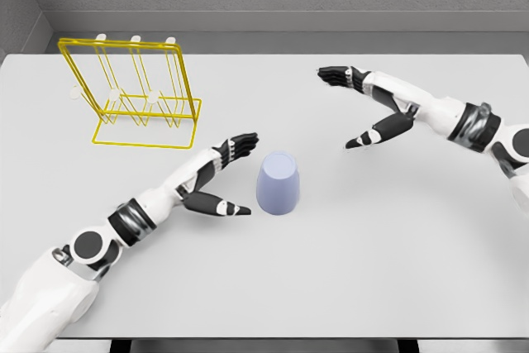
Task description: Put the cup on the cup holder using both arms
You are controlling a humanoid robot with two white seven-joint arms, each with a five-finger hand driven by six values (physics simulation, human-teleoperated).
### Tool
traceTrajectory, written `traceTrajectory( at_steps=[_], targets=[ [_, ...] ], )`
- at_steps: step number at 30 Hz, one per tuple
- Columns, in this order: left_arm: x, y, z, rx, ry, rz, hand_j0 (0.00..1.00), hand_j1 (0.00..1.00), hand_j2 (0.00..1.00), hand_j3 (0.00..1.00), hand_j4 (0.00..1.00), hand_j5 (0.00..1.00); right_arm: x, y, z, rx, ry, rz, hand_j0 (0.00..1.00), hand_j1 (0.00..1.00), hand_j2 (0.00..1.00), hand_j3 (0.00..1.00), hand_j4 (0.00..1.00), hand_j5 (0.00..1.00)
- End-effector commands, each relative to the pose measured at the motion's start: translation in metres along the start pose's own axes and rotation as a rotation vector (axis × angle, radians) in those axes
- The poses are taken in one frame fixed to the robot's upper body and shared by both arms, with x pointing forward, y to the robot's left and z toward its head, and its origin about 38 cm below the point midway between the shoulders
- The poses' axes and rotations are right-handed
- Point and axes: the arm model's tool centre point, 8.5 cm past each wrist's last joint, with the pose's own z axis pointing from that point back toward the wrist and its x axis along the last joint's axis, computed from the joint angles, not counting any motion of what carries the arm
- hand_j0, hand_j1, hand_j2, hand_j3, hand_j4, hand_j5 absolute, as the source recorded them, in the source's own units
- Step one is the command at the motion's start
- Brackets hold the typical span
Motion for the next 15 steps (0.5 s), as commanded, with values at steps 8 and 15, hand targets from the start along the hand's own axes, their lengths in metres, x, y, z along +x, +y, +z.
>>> traceTrajectory(
  at_steps=[8,15],
  targets=[
    [-0.011,-0.016,-0.016,-0.005,0.002,0.04,1.0,1.0,1.0,1.0,1.0,1.0,0.004,-0.042,0.069,-0.052,0.139,0.087,1.0,1.0,1.0,1.0,1.0,1.0],
    [-0.017,-0.014,-0.022,0.002,0.012,0.048,1.0,1.0,1.0,1.0,1.0,1.0,0.015,-0.064,0.076,-0.044,0.268,0.61,1.0,1.0,1.0,1.0,1.0,1.0]
  ],
)
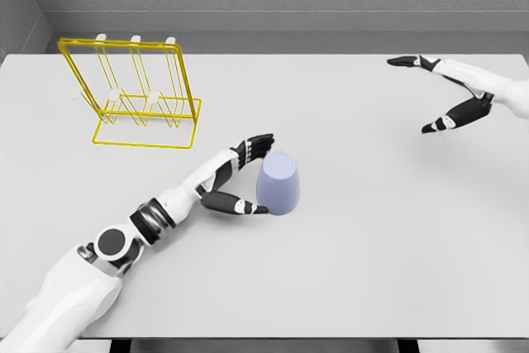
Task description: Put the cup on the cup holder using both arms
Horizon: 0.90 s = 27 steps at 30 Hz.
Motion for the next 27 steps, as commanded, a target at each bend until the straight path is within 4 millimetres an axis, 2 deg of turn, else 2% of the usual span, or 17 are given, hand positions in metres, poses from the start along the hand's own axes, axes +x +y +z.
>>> traceTrajectory(
  at_steps=[1,2,3,5,9,11,16,19,27],
  targets=[
    [-0.003,-0.001,-0.001,0.003,0.005,0.012,1.0,1.0,1.0,1.0,1.0,1.0,-0.003,-0.011,0.007,-0.041,0.062,0.179,1.0,1.0,1.0,1.0,1.0,1.0],
    [-0.002,-0.001,-0.002,0.003,0.002,0.011,1.0,1.0,1.0,1.0,1.0,1.0,-0.007,-0.016,0.019,-0.042,0.086,0.187,1.0,1.0,1.0,1.0,1.0,1.0],
    [-0.002,-0.002,-0.005,0.001,0.001,0.013,1.0,1.0,1.0,1.0,1.0,1.0,-0.009,-0.012,0.019,-0.026,0.093,0.185,1.0,1.0,1.0,1.0,1.0,1.0],
    [-0.004,-0.004,-0.006,-0.004,0.005,0.001,1.0,1.0,1.0,1.0,1.0,1.0,-0.007,-0.015,0.018,-0.028,0.09,0.191,1.0,1.0,1.0,1.0,1.0,1.0],
    [-0.003,-0.005,-0.008,-0.005,0.0,0.005,1.0,1.0,1.0,1.0,1.0,1.0,-0.01,-0.007,0.015,-0.03,0.086,0.173,1.0,1.0,1.0,1.0,1.0,1.0],
    [-0.003,-0.006,-0.008,-0.005,-0.001,0.006,1.0,1.0,1.0,1.0,1.0,1.0,-0.008,-0.012,0.016,-0.044,0.083,0.178,1.0,1.0,1.0,1.0,1.0,1.0],
    [-0.003,-0.011,-0.014,-0.007,-0.008,0.014,1.0,1.0,1.0,1.0,1.0,1.0,-0.003,-0.013,0.009,-0.056,0.063,0.176,1.0,1.0,1.0,1.0,1.0,1.0],
    [-0.002,-0.011,-0.017,-0.009,-0.011,0.015,1.0,1.0,1.0,1.0,1.0,1.0,-0.002,-0.008,0.002,-0.051,0.05,0.167,1.0,1.0,1.0,1.0,1.0,1.0],
    [0.0,-0.014,-0.021,-0.013,-0.022,0.019,1.0,1.0,1.0,1.0,1.0,1.0,-0.002,-0.01,0.001,-0.056,0.049,0.166,1.0,1.0,1.0,1.0,1.0,1.0]
  ],
)
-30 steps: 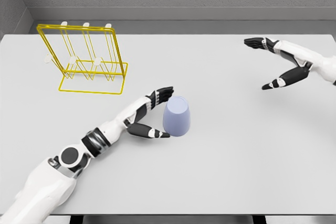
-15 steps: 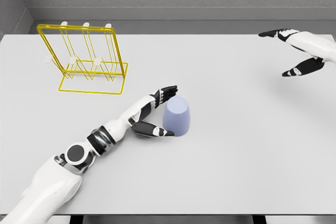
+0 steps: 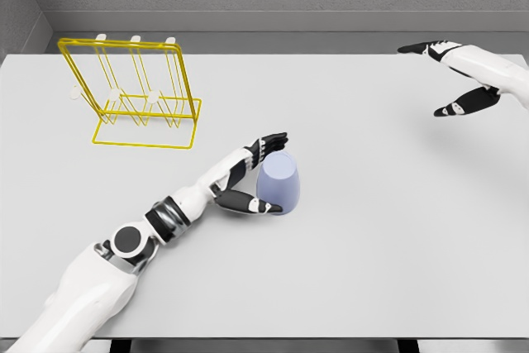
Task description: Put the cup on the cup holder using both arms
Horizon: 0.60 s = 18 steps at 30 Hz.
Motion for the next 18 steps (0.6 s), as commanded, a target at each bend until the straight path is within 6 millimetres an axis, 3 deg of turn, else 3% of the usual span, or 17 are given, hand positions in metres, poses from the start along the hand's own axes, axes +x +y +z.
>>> traceTrajectory(
  at_steps=[1,11,13,18],
  targets=[
    [0.0006,-0.0019,-0.0019,-0.001,-0.006,0.008,1.0,1.0,1.0,1.0,1.0,1.0,0.0,-0.0011,0.0002,-0.007,0.0,-0.006,1.0,1.0,1.0,1.0,1.0,1.0],
    [0.0002,-0.0092,-0.0061,-0.018,-0.008,0.014,1.0,1.0,1.0,1.0,1.0,1.0,0.0002,0.0022,-0.0005,-0.001,-0.002,-0.01,1.0,1.0,1.0,1.0,1.0,1.0],
    [0.0004,-0.0098,-0.0065,-0.019,-0.009,0.017,0.91,0.91,0.91,0.91,0.91,0.91,0.0001,0.0024,-0.0002,-0.001,-0.001,-0.011,1.0,1.0,1.0,1.0,1.0,1.0],
    [0.0009,-0.0088,-0.0064,-0.013,-0.014,0.02,0.55,0.55,0.55,0.55,0.55,0.55,0.0002,0.0017,-0.0003,-0.002,-0.002,-0.01,1.0,1.0,1.0,1.0,1.0,1.0]
  ],
)
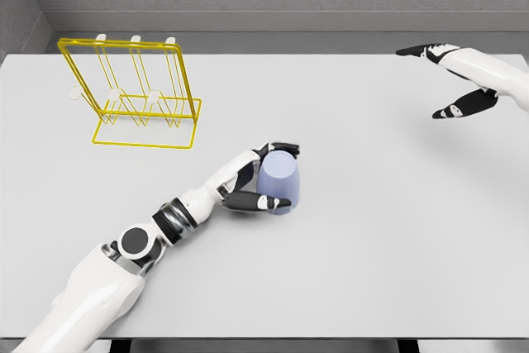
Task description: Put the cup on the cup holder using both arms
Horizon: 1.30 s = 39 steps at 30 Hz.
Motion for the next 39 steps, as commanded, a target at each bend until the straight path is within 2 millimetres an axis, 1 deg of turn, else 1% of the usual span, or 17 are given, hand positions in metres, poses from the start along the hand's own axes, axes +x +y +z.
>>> traceTrajectory(
  at_steps=[1,2,3,4,7,11,12,17,20,22,24,26,28,33,34,36,39],
  targets=[
    [0.001,0.0,0.0,0.004,-0.005,0.007,0.51,0.51,0.51,0.51,0.51,0.51,0.0,-0.001,0.0,-0.006,0.0,-0.005,1.0,1.0,1.0,1.0,1.0,1.0],
    [0.001,0.0,0.0,0.004,-0.005,0.007,0.46,0.46,0.46,0.46,0.46,0.46,-0.001,-0.002,0.001,-0.007,0.002,-0.004,1.0,1.0,1.0,1.0,1.0,1.0],
    [0.001,0.001,0.0,0.003,-0.005,0.006,0.45,0.45,0.45,0.45,0.45,0.45,-0.001,-0.002,0.001,-0.007,0.002,-0.004,1.0,1.0,1.0,1.0,1.0,1.0],
    [0.001,0.001,0.0,0.005,-0.005,0.007,0.42,0.42,0.42,0.42,0.42,0.42,-0.001,-0.002,0.001,-0.006,0.002,-0.004,1.0,1.0,1.0,1.0,1.0,1.0],
    [0.001,0.001,0.0,0.004,-0.007,0.008,0.36,0.36,0.36,0.36,0.36,0.36,-0.001,-0.002,0.001,-0.007,0.002,-0.004,1.0,1.0,1.0,1.0,1.0,1.0],
    [0.003,-0.001,0.0,0.0,-0.015,0.01,0.35,0.35,0.35,0.35,0.35,0.35,-0.001,-0.002,0.001,-0.007,0.004,-0.004,1.0,1.0,1.0,1.0,1.0,1.0],
    [0.005,-0.002,0.0,-0.01,-0.022,0.007,0.33,0.33,0.33,0.33,0.33,0.33,-0.001,-0.002,0.001,-0.007,0.004,-0.004,1.0,1.0,1.0,1.0,1.0,1.0],
    [0.006,0.0,0.0,-0.018,-0.028,0.008,0.33,0.33,0.33,0.33,0.33,0.33,-0.001,-0.002,0.001,-0.007,0.004,-0.004,1.0,1.0,1.0,1.0,1.0,1.0],
    [0.026,0.003,0.001,-0.017,-0.082,-0.008,0.33,0.33,0.33,0.33,0.33,0.33,-0.001,-0.002,0.002,-0.007,0.005,-0.004,1.0,1.0,1.0,1.0,1.0,1.0],
    [0.049,0.009,0.002,-0.017,-0.145,-0.031,0.33,0.33,0.33,0.33,0.33,0.33,-0.001,-0.002,0.001,-0.007,0.004,-0.004,1.0,1.0,1.0,1.0,1.0,1.0],
    [0.068,0.027,0.018,0.002,-0.182,-0.03,0.31,0.31,0.31,0.31,0.31,0.31,-0.001,-0.002,0.001,-0.007,0.004,-0.004,1.0,1.0,1.0,1.0,1.0,1.0],
    [0.081,0.037,0.035,0.011,-0.194,-0.047,0.31,0.31,0.31,0.31,0.31,0.31,-0.001,-0.002,0.001,-0.007,0.004,-0.004,1.0,1.0,1.0,1.0,1.0,1.0],
    [0.088,0.042,0.049,0.017,-0.194,-0.07,0.3,0.3,0.3,0.3,0.3,0.3,-0.001,-0.002,0.001,-0.007,0.004,-0.004,1.0,1.0,1.0,1.0,1.0,1.0],
    [0.116,0.08,0.101,0.093,-0.187,-0.121,0.28,0.28,0.28,0.28,0.28,0.28,-0.001,-0.002,0.002,-0.007,0.005,-0.004,1.0,1.0,1.0,1.0,1.0,1.0],
    [0.121,0.088,0.108,0.103,-0.179,-0.145,0.28,0.28,0.28,0.28,0.28,0.28,-0.001,-0.002,0.002,-0.007,0.005,-0.004,1.0,1.0,1.0,1.0,1.0,1.0],
    [0.127,0.097,0.113,0.113,-0.183,-0.146,0.29,0.29,0.29,0.29,0.29,0.29,-0.001,-0.003,0.002,-0.008,0.005,-0.003,1.0,1.0,1.0,1.0,1.0,1.0],
    [0.144,0.112,0.115,0.151,-0.22,-0.171,0.29,0.29,0.29,0.29,0.29,0.29,-0.001,-0.002,0.001,-0.007,0.004,-0.004,1.0,1.0,1.0,1.0,1.0,1.0]
  ],
)
